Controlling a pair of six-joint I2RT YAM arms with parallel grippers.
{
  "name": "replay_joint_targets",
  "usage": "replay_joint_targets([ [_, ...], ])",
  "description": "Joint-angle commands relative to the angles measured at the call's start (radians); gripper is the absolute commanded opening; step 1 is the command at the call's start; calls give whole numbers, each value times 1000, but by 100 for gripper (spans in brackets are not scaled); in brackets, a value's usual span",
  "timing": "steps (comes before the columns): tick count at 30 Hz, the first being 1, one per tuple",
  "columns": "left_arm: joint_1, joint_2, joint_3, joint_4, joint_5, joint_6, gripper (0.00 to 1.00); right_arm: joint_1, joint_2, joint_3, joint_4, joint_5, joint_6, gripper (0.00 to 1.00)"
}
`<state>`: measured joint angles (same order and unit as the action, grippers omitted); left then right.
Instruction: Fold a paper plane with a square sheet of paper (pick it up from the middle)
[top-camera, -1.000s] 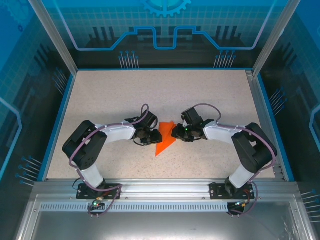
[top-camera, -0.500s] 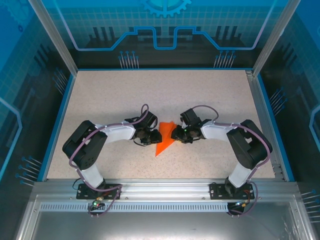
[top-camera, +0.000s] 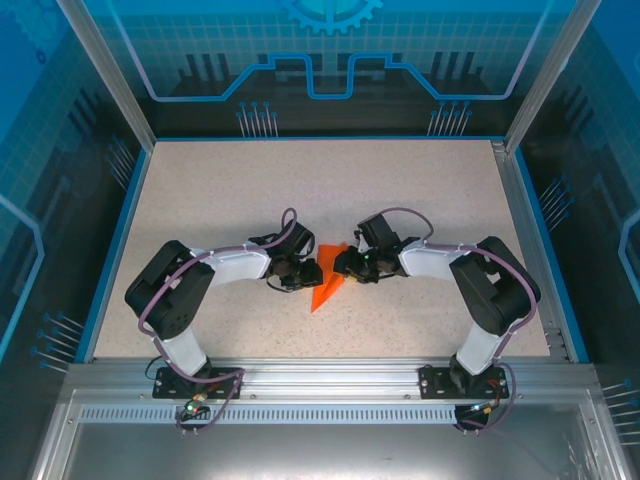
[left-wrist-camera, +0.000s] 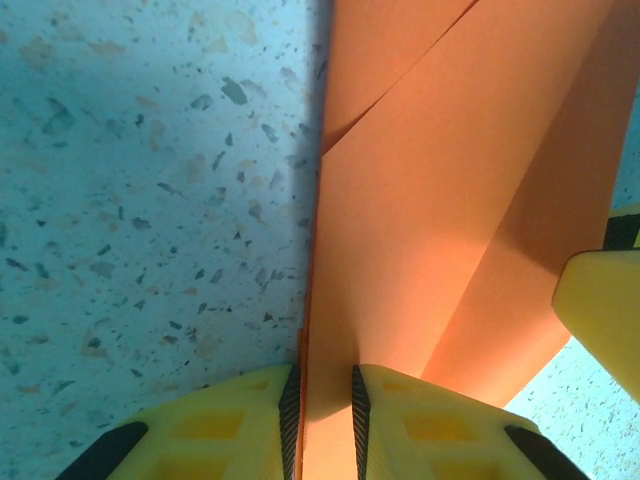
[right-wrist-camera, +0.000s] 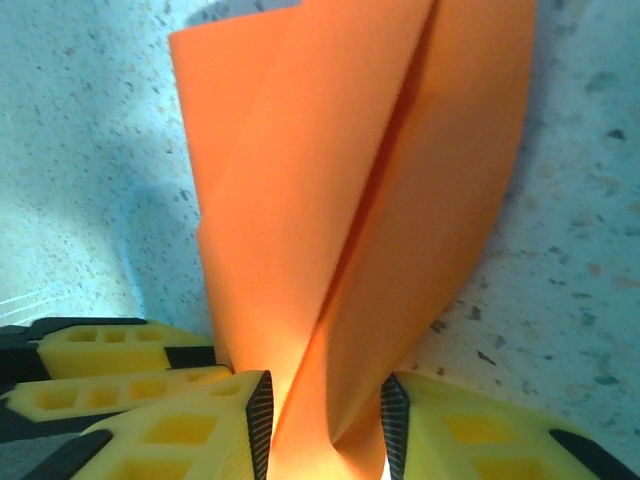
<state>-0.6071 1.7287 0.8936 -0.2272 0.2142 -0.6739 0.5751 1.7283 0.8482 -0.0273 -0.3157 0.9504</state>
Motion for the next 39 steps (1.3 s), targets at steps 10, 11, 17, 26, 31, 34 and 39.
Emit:
replay_joint_targets([
  [10, 36, 4, -54, 76, 58, -52, 24, 24, -15, -94, 179, -57, 181, 43],
  [11, 37, 7, -54, 76, 58, -54, 24, 27, -12, -101, 192, -60, 188, 43],
  [17, 39, 0, -61, 78, 63, -58, 24, 40, -22, -123, 213, -23, 195, 42],
  [26, 40, -17, -65, 71, 56, -56, 24, 80, -49, -160, 245, 23, 245, 42],
  [31, 40, -19, -69, 74, 61, -55, 24, 68, -28, -153, 289, 21, 251, 42],
  [34, 41, -20, -71, 76, 59, -55, 23, 61, -13, -128, 263, 59, 220, 42],
  [39, 41, -31, -74, 76, 56, -57, 21, 40, 29, -96, 282, 52, 195, 38],
])
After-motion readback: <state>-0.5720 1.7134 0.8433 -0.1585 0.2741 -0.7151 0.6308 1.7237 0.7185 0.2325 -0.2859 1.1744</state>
